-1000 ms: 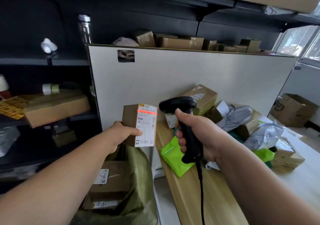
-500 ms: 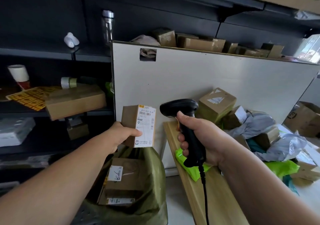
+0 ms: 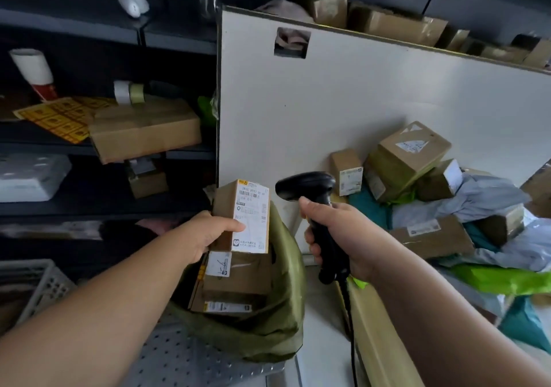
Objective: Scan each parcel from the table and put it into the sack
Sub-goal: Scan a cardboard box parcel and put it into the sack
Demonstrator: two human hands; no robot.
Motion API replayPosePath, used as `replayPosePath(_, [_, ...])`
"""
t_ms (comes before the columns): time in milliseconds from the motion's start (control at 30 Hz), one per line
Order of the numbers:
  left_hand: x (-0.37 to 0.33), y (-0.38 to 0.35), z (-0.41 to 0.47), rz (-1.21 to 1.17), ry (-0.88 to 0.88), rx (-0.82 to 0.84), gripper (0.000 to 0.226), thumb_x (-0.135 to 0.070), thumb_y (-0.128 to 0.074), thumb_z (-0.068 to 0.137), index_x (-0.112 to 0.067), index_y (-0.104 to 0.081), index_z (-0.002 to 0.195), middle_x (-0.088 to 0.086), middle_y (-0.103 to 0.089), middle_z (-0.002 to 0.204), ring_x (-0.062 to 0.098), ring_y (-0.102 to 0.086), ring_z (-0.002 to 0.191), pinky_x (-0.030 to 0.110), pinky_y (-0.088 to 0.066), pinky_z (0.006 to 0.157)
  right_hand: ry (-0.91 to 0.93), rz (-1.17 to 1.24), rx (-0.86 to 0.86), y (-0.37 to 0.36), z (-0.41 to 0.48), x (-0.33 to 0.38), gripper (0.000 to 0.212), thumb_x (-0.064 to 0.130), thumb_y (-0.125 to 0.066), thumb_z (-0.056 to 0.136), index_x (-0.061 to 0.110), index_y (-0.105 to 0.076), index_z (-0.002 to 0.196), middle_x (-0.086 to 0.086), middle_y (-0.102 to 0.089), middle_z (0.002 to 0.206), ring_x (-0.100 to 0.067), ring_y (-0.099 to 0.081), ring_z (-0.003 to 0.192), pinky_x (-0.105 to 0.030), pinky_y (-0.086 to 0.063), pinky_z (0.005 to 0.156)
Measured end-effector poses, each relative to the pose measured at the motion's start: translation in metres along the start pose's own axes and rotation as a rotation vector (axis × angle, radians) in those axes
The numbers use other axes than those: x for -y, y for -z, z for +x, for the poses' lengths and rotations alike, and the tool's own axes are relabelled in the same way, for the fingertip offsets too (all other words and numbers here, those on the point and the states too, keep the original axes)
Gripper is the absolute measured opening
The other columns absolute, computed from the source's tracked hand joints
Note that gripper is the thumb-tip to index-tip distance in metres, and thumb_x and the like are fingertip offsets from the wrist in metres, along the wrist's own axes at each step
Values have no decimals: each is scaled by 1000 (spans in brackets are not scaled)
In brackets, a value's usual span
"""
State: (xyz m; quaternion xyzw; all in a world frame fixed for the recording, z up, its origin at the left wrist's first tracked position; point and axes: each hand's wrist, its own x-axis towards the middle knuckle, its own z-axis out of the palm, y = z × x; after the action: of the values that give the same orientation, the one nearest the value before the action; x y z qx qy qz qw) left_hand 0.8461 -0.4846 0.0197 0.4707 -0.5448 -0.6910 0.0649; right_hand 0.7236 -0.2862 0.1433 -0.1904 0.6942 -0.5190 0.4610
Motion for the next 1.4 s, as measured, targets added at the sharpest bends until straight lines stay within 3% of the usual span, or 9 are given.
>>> replayPosePath(100, [34, 6, 24, -23, 101, 20, 43, -14, -79, 73, -12, -58, 110, 8, -74, 93, 24, -71, 86, 37, -57, 74, -69, -14, -21, -15, 28, -24, 28, 38, -66, 92, 15, -50, 84, -3, -54, 55, -17, -48, 43, -25, -41, 44])
replayPosePath(333, [92, 5, 81, -108, 252, 135, 19, -20, -70, 83, -19, -67, 102, -3, -76, 82, 8, -72, 70, 20, -52, 54, -196, -34, -62, -46, 96, -90, 28, 38, -67, 90, 15, -53, 88, -2, -56, 55, -17, -50, 44, -25, -43, 43])
replayPosePath(533, [118, 0, 120, -57, 284, 131, 29, -26, -62, 91, -19, -61, 119, 2, -70, 109, 21, -63, 104, 39, -49, 95, -303, -103, -112, -65, 141, -139, 30, 43, -69, 88, 16, -58, 96, 0, -59, 57, -16, -54, 48, -30, -49, 51])
replayPosePath(700, [123, 15, 132, 11, 192, 134, 20, -39, -57, 92, -32, -59, 110, -5, -63, 112, 17, -56, 104, 34, -40, 84, -344, -245, -134, -77, 164, -163, 29, 43, -66, 90, 16, -58, 101, 1, -58, 55, -17, -54, 48, -29, -50, 50])
replayPosePath(833, [141, 48, 145, 306, 55, -236, 32, -33, -52, 95, -19, -56, 124, 3, -64, 106, 20, -62, 91, 31, -48, 73, -349, -241, -142, -75, 169, -169, 31, 43, -68, 89, 16, -57, 98, -1, -59, 58, -16, -54, 46, -28, -49, 47])
replayPosePath(933, [171, 81, 154, 715, 81, -466, 50, -36, -54, 93, -13, -42, 136, 14, -52, 129, 33, -55, 110, 38, -46, 81, -324, -204, -143, -72, 169, -169, 29, 43, -69, 88, 17, -58, 97, 0, -59, 56, -18, -54, 47, -30, -50, 51])
replayPosePath(1067, [213, 103, 165, 718, 280, -421, 81, -48, -57, 89, -13, -19, 150, 20, -31, 150, 39, -38, 131, 43, -40, 102, -231, -205, -105, -77, 172, -169, 23, 38, -67, 89, 18, -58, 96, 1, -61, 58, -18, -56, 50, -28, -52, 51])
replayPosePath(1133, [226, 104, 171, 595, 353, -381, 91, -53, -58, 87, -13, -9, 152, 19, -32, 150, 38, -42, 130, 41, -43, 99, -183, -215, -76, -81, 175, -170, 19, 37, -67, 89, 21, -59, 96, 2, -62, 60, -18, -57, 52, -28, -53, 53])
replayPosePath(1400, [251, 103, 189, 712, 378, -343, 43, -42, -49, 95, -10, -54, 124, 19, -58, 117, 34, -59, 98, 32, -45, 72, -90, -272, -48, -88, 183, -184, 12, 33, -66, 92, 22, -60, 92, 3, -61, 59, -18, -56, 52, -27, -51, 53])
